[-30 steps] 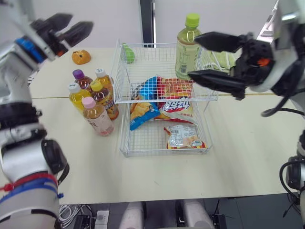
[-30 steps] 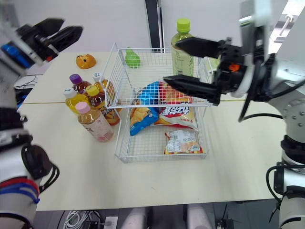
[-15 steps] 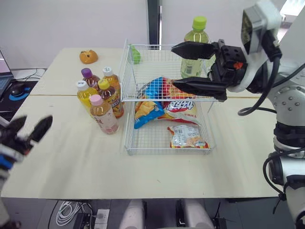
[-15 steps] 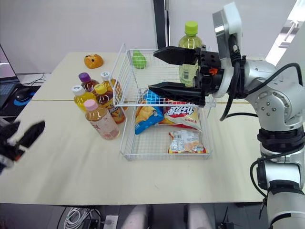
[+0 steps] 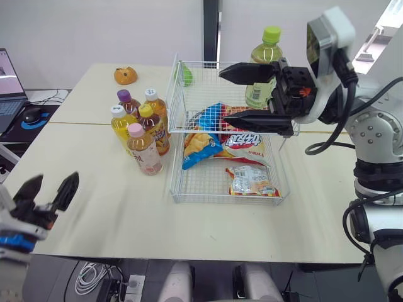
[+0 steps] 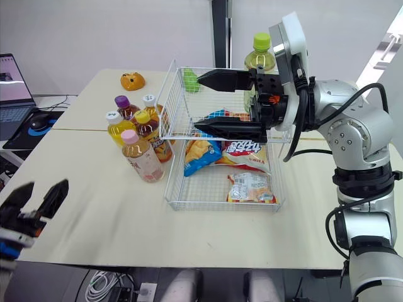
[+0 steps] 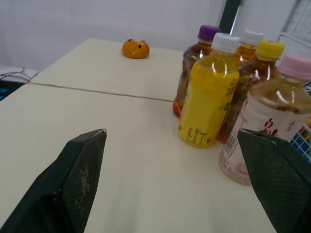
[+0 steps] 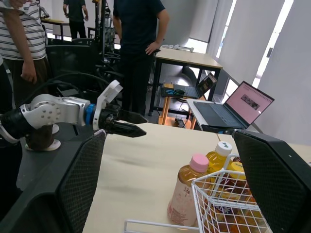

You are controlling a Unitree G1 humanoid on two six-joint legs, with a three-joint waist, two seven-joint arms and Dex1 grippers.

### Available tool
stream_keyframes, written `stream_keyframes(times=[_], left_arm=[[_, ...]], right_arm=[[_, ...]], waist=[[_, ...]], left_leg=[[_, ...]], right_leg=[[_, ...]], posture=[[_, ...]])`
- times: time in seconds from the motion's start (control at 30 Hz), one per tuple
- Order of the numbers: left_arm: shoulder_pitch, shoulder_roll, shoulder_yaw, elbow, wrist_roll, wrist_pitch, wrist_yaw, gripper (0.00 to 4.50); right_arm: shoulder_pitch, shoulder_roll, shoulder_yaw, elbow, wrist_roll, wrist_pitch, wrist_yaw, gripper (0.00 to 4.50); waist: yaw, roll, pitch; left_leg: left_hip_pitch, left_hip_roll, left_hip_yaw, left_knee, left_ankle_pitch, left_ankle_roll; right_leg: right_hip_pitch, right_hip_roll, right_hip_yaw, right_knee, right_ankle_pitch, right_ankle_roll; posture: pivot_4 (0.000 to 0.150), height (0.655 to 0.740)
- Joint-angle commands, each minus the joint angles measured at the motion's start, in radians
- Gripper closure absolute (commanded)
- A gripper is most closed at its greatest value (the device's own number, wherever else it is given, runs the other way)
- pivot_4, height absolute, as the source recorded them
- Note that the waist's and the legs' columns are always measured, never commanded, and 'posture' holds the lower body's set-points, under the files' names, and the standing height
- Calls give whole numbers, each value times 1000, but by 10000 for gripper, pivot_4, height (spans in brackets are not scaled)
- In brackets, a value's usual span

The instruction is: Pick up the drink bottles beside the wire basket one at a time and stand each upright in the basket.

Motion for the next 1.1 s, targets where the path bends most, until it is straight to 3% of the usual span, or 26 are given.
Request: stream_keyframes(times=[0.03,0.43,1.1], left_arm=[[-131,86,-67,20,-16,1,58,500],[-544,269,-369,408,123,1,80,500],[-722,264,-503,733,261,-202,-28,500]], right_arm=[[-23,-6,-31,-24,-7,-16,-9,0],[30,-44,-76,-121,8,18,-87,0],[46,-68,-104,-193,39,66,-174,0]], waist=[[1,0,0],[-14,0,0],[-25,0,0]], left_leg=[[0,0,0,0,0,0],[0,-1,0,-4,0,0],[0,-1,1,-7,0,0]], right_leg=[[0,0,0,0,0,0],[-1,2,0,0,1,0],[-2,1,0,-1,1,0]], posture=[[1500,7400],[1500,7400],[1500,7400]])
